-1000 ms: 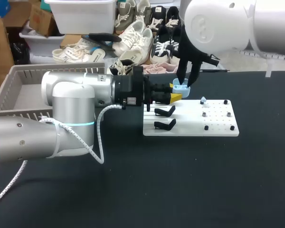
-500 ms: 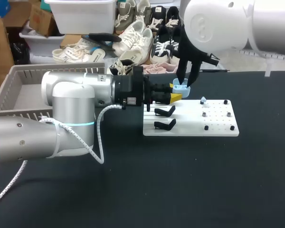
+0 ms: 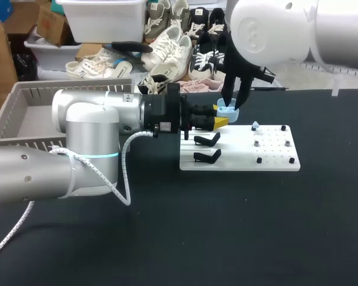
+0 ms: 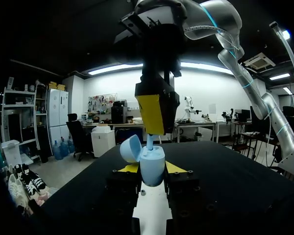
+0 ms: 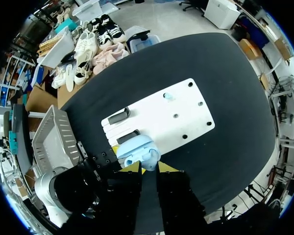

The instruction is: Pick up each earbud case from the left stands, insert the matching earbuds, close the lid, and place the case in the box.

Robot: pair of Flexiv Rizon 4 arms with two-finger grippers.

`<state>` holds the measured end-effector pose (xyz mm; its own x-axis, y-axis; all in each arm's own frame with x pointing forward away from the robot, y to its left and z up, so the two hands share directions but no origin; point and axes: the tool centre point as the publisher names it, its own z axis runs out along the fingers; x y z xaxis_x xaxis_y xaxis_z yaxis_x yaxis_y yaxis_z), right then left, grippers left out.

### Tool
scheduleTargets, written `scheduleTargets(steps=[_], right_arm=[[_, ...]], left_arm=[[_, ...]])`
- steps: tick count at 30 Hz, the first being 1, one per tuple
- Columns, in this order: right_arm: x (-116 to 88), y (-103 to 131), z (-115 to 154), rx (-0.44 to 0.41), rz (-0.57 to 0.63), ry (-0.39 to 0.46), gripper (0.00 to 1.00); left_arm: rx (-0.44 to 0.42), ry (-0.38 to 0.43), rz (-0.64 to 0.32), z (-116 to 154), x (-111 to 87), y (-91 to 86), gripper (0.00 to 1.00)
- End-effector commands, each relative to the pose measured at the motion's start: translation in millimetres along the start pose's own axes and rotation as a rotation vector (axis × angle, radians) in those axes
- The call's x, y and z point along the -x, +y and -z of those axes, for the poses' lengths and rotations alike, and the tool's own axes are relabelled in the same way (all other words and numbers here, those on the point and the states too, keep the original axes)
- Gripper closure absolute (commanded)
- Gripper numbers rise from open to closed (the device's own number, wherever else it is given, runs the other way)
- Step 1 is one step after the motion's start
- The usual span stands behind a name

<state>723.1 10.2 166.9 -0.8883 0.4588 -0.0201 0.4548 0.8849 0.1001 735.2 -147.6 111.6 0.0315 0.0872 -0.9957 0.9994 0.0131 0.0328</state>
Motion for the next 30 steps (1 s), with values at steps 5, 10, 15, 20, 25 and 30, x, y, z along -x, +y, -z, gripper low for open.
scheduleTargets(steps=[5, 10, 15, 20, 25, 30], right_arm=[[0.9, 1.6, -3.9, -0.009, -0.004, 0.010, 1.00], [0.2, 1.5, -5.2, -0.009, -0.005, 0.014, 1.00], [0.0, 1.8, -6.7, -0.010, -0.006, 0.019, 1.00], [-0.6, 2.2, -7.4, 0.000, 0.001, 0.019, 0.94], [-2.4, 1.6, -7.1, 0.008, 0.006, 0.016, 0.84], [-2.9, 0.1, -6.7, 0.008, 0.008, 0.014, 0.74]], left_arm=[[-0.002, -0.003, -0.001, 0.1, -0.8, 1.1, 1.00], [-0.002, -0.003, -0.001, 0.1, -0.8, 1.1, 1.00], [-0.002, -0.003, -0.001, 0.1, -0.8, 1.1, 1.00], [-0.002, -0.003, -0.001, 0.1, -0.8, 1.1, 1.00], [-0.002, -0.003, -0.001, 0.1, -0.8, 1.1, 1.00], [-0.002, -0.003, -0.001, 0.1, -0.8, 1.1, 1.00]])
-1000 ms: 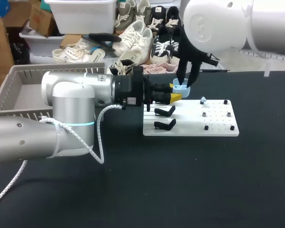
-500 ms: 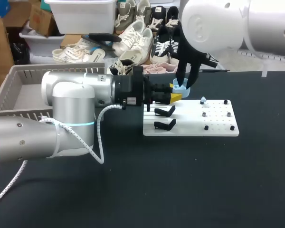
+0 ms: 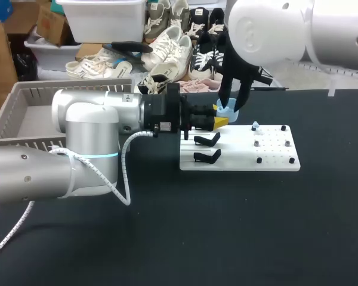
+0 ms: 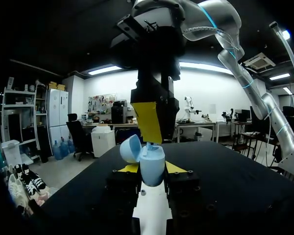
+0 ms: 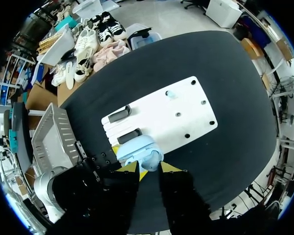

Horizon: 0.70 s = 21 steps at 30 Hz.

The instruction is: Pick up each earbud case from the left stands, insert the matching earbuds, close the lid, and place the case in the box.

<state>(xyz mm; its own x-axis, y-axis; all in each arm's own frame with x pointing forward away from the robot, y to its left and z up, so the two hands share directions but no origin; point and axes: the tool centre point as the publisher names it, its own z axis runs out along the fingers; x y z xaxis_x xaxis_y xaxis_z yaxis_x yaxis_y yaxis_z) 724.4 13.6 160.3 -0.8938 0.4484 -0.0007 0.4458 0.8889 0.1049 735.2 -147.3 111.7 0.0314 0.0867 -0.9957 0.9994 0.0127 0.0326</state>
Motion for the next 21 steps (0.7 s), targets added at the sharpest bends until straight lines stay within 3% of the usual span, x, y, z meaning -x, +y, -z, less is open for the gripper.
scheduleTargets(steps=[1, 13, 21], right_arm=[[-2.4, -3.2, 0.1, 0.004, -0.002, -0.006, 0.74], [-13.7, -21.1, 11.2, 0.029, 0.022, -0.038, 0.72], [-7.1, -45.3, 17.4, 0.054, 0.043, -0.083, 0.73]], left_arm=[[-0.001, -0.002, -0.001, -0.2, -0.9, 1.1, 1.00], [-0.001, -0.002, -0.001, -0.2, -0.9, 1.1, 1.00], [-0.001, -0.002, -0.001, -0.2, -0.9, 1.1, 1.00]])
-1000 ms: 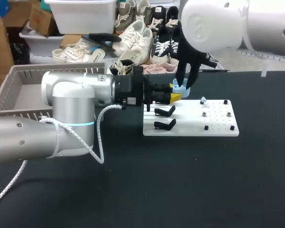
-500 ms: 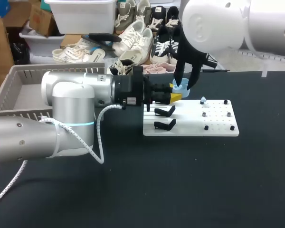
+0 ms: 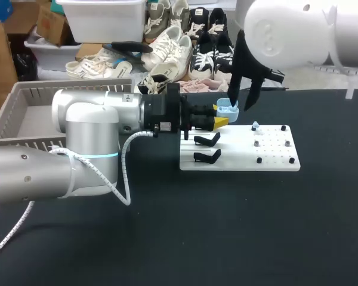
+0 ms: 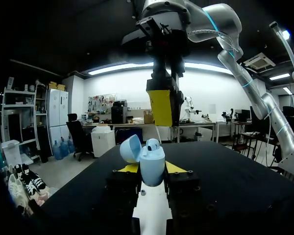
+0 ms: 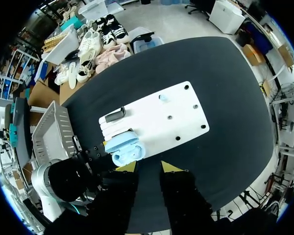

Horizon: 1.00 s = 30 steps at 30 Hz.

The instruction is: Pick up each earbud case from the left stands, insert the matching earbuds, close the lid, and place the case in the box.

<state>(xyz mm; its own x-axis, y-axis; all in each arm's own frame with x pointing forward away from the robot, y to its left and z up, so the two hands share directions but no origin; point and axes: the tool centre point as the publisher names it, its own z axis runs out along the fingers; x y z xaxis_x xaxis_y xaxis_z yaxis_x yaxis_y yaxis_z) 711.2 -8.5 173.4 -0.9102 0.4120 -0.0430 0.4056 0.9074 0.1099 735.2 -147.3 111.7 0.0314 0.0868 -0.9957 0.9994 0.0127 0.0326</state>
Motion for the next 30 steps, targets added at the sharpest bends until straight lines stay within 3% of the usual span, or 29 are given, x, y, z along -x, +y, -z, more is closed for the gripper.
scheduleTargets(steps=[1, 12, 23, 30], right_arm=[[-4.0, -24.6, 2.0, 0.051, -0.002, -0.050, 0.73], [28.5, -61.1, -18.6, 0.062, 0.056, -0.056, 0.63], [65.9, -78.7, -46.4, 0.077, 0.176, -0.045, 0.63], [80.2, -85.2, -65.7, 0.048, 0.166, -0.030, 0.64]], left_arm=[[-0.001, -0.002, -0.001, -0.2, -0.8, 1.1, 1.00], [-0.001, -0.002, -0.001, -0.2, -0.8, 1.1, 1.00], [-0.001, -0.002, -0.001, -0.2, -0.8, 1.1, 1.00], [-0.001, -0.002, -0.001, -0.2, -0.8, 1.1, 1.00]])
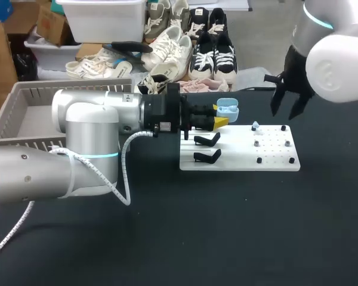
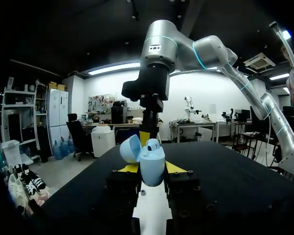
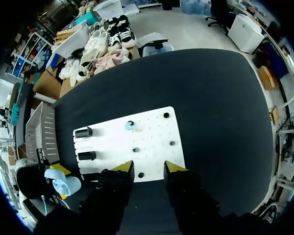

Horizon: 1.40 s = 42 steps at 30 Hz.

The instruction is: Pick up each earbud case from the left stands, insert the matching earbuds, close the lid, and place the case in the box.

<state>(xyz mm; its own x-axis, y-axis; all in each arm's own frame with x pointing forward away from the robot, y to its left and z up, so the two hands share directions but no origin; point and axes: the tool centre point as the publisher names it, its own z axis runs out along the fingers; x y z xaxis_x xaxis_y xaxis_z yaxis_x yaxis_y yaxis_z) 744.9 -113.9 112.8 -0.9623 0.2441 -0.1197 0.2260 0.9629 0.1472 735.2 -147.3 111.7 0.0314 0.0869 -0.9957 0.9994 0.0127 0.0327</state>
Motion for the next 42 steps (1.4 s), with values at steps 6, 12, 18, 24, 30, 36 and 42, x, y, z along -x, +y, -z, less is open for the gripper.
scheduleTargets(steps=[6, 12, 18, 24, 30, 36, 42], right_arm=[[16.6, 0.9, -24.6, 0.001, -0.080, 0.002, 0.62], [21.8, 10.9, -28.6, -0.068, -0.114, -0.100, 0.62], [25.7, 19.9, -34.5, -0.058, -0.146, -0.116, 0.60], [29.8, 27.2, -43.6, -0.022, -0.196, -0.093, 0.60], [31.4, 33.6, -49.1, -0.005, -0.221, -0.083, 0.61], [32.8, 36.2, -54.6, -0.002, -0.225, -0.078, 0.60], [33.0, 36.8, -60.6, 0.004, -0.252, -0.076, 0.61]], left_arm=[[-0.001, -0.002, -0.001, -0.2, -0.8, 1.1, 1.00], [-0.001, -0.002, -0.001, -0.2, -0.8, 1.1, 1.00], [-0.001, -0.002, -0.001, -0.2, -0.8, 1.1, 1.00], [-0.001, -0.002, -0.001, -0.2, -0.8, 1.1, 1.00], [-0.001, -0.002, -0.001, -0.2, -0.8, 1.1, 1.00], [-0.001, -0.002, -0.001, -0.2, -0.8, 1.1, 1.00], [-0.001, -0.002, -0.001, -0.2, -0.8, 1.1, 1.00]])
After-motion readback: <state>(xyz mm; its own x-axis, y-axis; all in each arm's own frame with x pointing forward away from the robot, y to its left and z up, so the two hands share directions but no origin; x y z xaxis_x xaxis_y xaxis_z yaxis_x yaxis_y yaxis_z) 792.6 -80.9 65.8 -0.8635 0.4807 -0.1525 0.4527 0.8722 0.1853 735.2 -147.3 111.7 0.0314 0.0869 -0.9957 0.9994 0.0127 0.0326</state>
